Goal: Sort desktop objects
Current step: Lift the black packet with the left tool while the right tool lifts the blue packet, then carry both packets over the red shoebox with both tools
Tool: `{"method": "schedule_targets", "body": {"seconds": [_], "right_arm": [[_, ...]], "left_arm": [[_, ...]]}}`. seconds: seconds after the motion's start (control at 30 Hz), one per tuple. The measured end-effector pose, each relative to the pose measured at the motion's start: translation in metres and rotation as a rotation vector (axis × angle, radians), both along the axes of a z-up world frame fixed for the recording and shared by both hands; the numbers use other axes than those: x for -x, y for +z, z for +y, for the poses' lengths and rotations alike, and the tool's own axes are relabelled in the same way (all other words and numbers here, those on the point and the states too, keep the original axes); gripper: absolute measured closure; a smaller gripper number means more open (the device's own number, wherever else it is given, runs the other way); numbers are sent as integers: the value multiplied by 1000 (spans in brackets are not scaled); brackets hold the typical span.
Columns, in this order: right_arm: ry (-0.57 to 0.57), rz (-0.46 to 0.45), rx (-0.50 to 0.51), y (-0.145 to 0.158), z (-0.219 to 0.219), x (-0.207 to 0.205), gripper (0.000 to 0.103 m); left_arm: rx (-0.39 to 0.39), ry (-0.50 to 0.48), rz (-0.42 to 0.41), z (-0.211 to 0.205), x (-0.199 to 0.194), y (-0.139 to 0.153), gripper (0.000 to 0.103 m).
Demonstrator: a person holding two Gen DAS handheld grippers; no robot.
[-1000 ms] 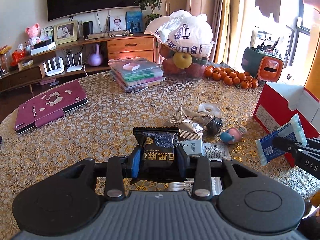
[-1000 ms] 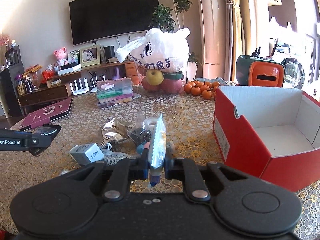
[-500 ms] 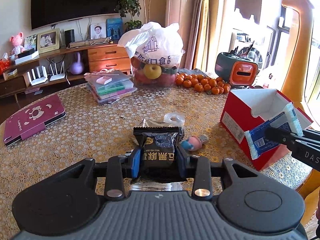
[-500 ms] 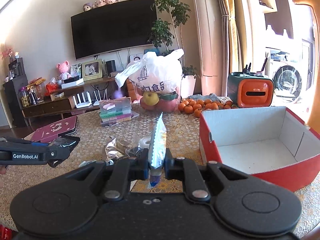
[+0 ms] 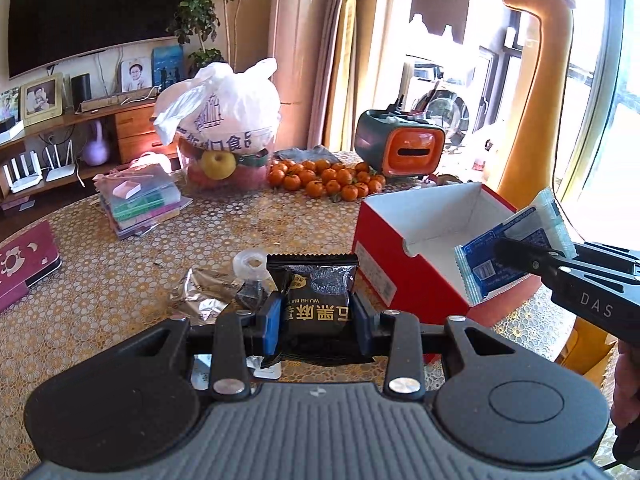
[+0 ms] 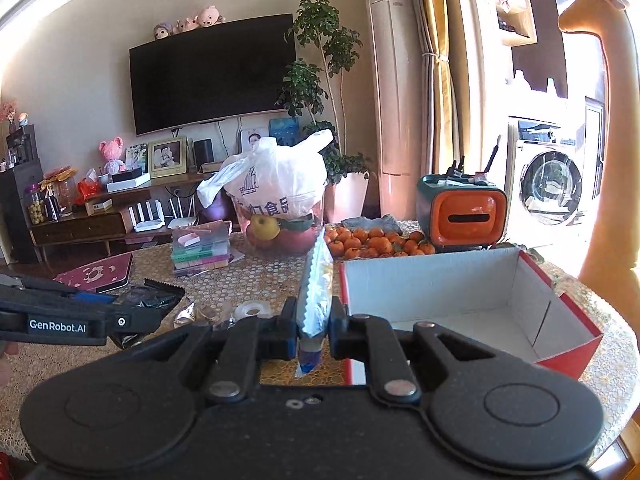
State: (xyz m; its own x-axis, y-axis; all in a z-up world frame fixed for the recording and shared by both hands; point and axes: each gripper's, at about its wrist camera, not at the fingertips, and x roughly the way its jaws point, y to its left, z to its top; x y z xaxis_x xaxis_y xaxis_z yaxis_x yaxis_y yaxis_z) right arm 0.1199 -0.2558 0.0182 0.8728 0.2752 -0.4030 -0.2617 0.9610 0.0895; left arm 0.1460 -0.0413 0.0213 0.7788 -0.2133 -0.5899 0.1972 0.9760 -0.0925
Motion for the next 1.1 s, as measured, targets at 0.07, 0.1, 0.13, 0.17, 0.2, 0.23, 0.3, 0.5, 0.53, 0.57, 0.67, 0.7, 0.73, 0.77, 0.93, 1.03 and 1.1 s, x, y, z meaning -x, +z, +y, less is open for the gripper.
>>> {"method": "schedule_targets", "body": {"seconds": [0.07,0.1,0.13,0.17,0.2,0.23,0.3,0.5,0.53,0.57,0.67,0.7,0.73,0.77,0.93,1.03,1.1], "right_arm": [[-12,-9,5,3,-9,-1,89],[-19,-12,8,5,-15,-2,89],[-27,-14,10,6,-19,-3,89],[-34,-17,13,6,-24,-4,89],[-42,-20,18,7,-29,-5,89],[-51,-24,25,8,-33,-6,89],[-67,-29,39,8,-42,-9,89],[-98,-25,67,7,-67,-17,89],[-102,-22,71,6,-70,-19,89],[-106,-18,75,5,-73,-21,89],[-112,-3,84,2,-83,-28,89],[-114,6,86,0,-86,-30,89],[-113,14,87,-2,-89,-33,89],[-113,19,89,-4,-91,-36,89],[-116,47,103,-14,-100,-52,89],[-110,68,118,-21,-105,-64,89],[-107,90,130,-27,-108,-73,89]], "left_arm": [[-2,-20,-3,-12,-4,3,68],[-3,-31,-5,-18,-5,4,68],[-6,-43,-7,-23,-7,5,68],[-8,-55,-10,-30,-9,7,68],[-12,-66,-13,-36,-11,7,68],[-16,-77,-14,-42,-13,8,68],[-23,-101,-21,-54,-17,10,68],[-33,-161,-22,-91,-30,9,68],[-34,-170,-19,-98,-32,9,68],[-37,-177,-16,-103,-34,8,68],[-48,-196,-14,-119,-43,6,68],[-49,-202,-13,-124,-46,5,68],[-49,-206,-14,-128,-49,4,68],[-53,-210,-14,-132,-53,3,68],[-77,-235,6,-151,-75,-9,68],[-105,-251,21,-162,-89,-18,68],[-111,-254,40,-167,-99,-23,68]]}}
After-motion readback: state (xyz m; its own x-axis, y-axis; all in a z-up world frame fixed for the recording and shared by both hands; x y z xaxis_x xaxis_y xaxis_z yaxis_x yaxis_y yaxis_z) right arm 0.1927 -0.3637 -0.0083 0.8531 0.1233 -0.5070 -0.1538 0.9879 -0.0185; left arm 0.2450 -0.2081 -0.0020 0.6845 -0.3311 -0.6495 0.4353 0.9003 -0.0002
